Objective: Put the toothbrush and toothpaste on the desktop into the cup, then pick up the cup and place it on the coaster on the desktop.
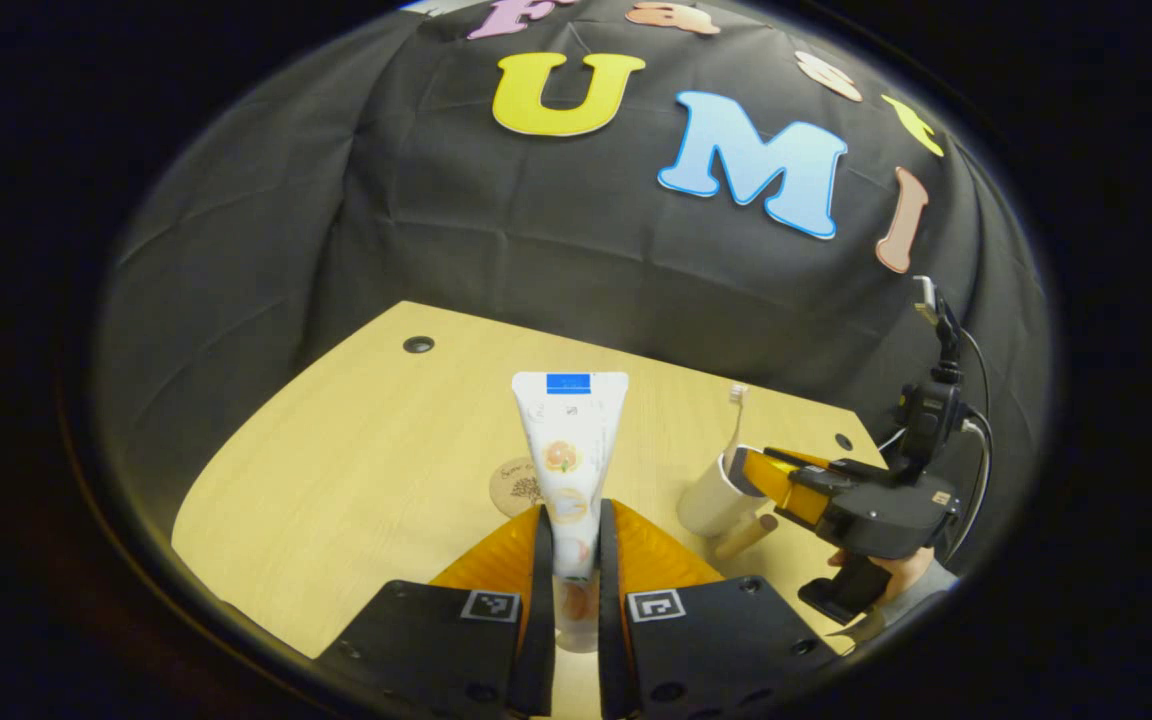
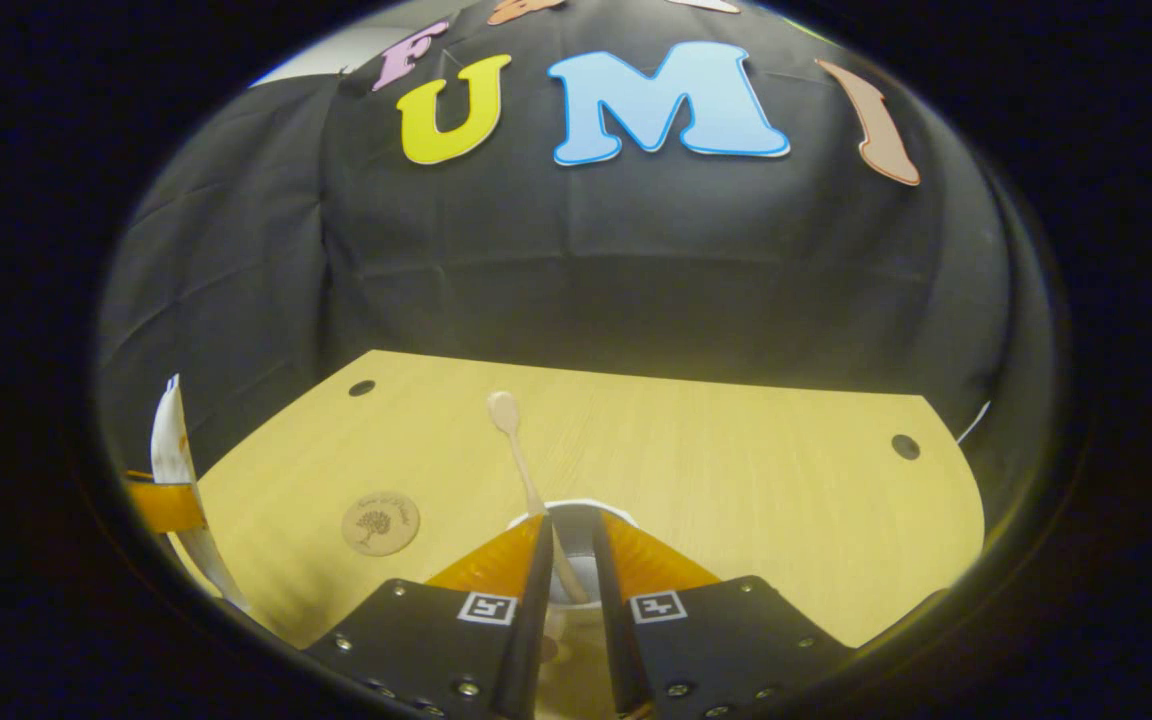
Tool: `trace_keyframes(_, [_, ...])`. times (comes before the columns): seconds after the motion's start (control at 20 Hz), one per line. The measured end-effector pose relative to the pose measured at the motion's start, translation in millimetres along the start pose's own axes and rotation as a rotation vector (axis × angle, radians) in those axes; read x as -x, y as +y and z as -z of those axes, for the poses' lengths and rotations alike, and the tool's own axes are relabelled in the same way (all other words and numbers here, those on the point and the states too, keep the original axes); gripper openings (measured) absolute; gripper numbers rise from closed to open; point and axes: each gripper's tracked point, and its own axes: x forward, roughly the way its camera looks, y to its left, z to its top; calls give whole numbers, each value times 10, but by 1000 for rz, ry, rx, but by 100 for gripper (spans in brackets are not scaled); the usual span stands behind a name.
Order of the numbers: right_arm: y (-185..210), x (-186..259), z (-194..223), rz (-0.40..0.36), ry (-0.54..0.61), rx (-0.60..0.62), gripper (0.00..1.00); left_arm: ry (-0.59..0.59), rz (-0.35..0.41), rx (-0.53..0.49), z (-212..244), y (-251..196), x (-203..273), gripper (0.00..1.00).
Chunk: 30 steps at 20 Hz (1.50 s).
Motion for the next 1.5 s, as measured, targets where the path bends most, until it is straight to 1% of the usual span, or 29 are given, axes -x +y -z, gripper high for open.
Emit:
trace_keyframes(0.1, [-45,50,-9,8,-8,-14,61,-5,10,-3,-8,-44,-20,27])
trace_keyframes(0.15, [-89,157,-44,19,-18,-23,74,-9,19,-4,-16,-76,-33,25])
trace_keyframes(0.25, [-189,295,-73,44,-34,-44,80,-21,46,-2,-50,-177,-72,27])
trace_keyframes(0.3, [-272,375,-93,70,-44,-49,82,-31,65,-1,-73,-239,-76,25])
trace_keyframes(0.35, [-351,449,-115,96,-59,-50,82,-43,86,2,-92,-300,-105,27])
trace_keyframes(0.5, [-546,747,-84,139,-66,-55,82,-93,172,23,-208,-551,-173,25])
trace_keyframes(0.75, [-822,1215,235,198,-12,-113,82,-213,310,47,-467,-1033,-314,26])
trace_keyframes(0.95, [-1000,1513,507,244,39,-153,83,-291,396,60,-664,-1384,-420,25])
trace_keyframes(1.05, [-1061,1650,623,259,58,-169,82,-320,416,69,-716,-1503,-539,23])
trace_keyframes(1.15, [-1107,1740,711,267,74,-179,83,-355,429,72,-752,-1593,-663,27])
trace_keyframes(1.2, [-1128,1759,751,268,85,-185,83,-372,434,71,-759,-1655,-715,25])
trace_keyframes(1.3, [-1148,1784,832,268,103,-200,82,-392,443,62,-712,-1785,-855,25])
trace_keyframes(1.4, [-1174,1811,902,265,120,-211,83,-424,439,31,-633,-1887,-994,25])
trace_keyframes(1.5, [-1202,1827,970,263,137,-221,82,-472,422,-23,-564,-1987,-1084,25])
